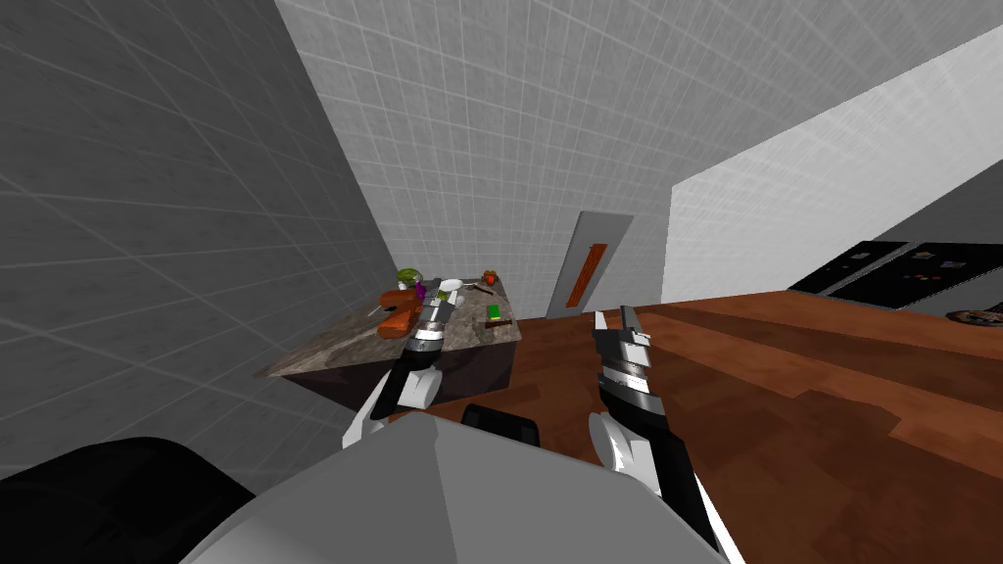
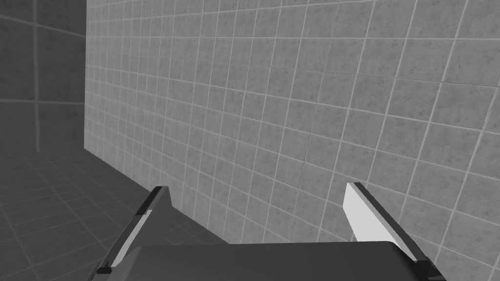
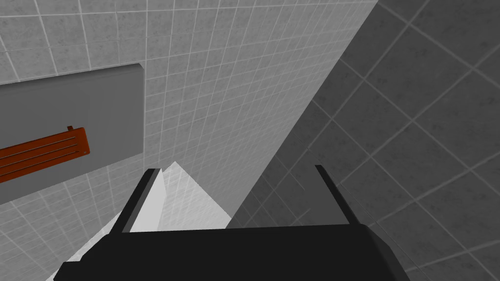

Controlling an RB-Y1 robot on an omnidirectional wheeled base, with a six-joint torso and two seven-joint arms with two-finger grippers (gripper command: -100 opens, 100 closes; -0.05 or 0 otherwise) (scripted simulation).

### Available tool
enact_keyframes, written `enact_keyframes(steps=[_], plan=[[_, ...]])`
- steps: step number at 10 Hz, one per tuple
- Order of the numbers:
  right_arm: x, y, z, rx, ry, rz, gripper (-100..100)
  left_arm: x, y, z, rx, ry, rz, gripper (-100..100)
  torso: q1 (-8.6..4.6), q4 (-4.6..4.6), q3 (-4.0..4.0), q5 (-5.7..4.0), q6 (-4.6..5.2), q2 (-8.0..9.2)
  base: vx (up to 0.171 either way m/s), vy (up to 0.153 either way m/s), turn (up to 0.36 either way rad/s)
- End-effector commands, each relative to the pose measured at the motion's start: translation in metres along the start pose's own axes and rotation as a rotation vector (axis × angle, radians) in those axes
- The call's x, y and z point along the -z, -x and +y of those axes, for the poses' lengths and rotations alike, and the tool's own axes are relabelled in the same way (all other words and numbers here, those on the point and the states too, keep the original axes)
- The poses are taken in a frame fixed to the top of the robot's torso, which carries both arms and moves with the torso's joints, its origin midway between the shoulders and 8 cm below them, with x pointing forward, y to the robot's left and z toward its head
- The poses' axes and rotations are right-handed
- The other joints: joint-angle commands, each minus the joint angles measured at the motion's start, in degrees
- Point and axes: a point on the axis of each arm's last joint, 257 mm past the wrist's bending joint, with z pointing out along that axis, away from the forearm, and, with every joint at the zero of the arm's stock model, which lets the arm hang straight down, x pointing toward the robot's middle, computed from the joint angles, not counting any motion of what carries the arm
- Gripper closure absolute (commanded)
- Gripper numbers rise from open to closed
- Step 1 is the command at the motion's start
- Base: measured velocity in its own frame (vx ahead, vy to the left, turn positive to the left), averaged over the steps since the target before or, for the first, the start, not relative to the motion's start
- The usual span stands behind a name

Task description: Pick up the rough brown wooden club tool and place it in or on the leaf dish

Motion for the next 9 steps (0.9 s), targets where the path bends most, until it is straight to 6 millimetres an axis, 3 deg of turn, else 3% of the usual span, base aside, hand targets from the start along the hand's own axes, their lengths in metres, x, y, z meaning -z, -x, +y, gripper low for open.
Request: enact_keyframes(steps=[1, 6, 9], plan=[[0.000, 0.000, 0.000, 0.000, 0.000, 0.000, 0, 0.000, 0.002, 0.013, 0.008, 0.043, 0.022, -100, 0.00, 0.00, 0.00, 0.00, 0.00, 0.00, -0.004, -0.023, -0.034], [0.000, 0.000, 0.000, 0.000, 0.000, 0.000, 0, 0.003, 0.020, 0.064, 0.053, 0.211, 0.055, -100, -0.21, 0.02, 0.05, -0.05, 0.01, 0.09, -0.025, -0.057, -0.040], [0.000, 0.000, 0.000, 0.000, 0.000, 0.000, 0, 0.004, 0.028, 0.081, 0.064, 0.271, 0.054, -100, -0.16, 0.02, 0.05, -0.04, 0.01, 0.09, -0.024, -0.041, -0.025]])
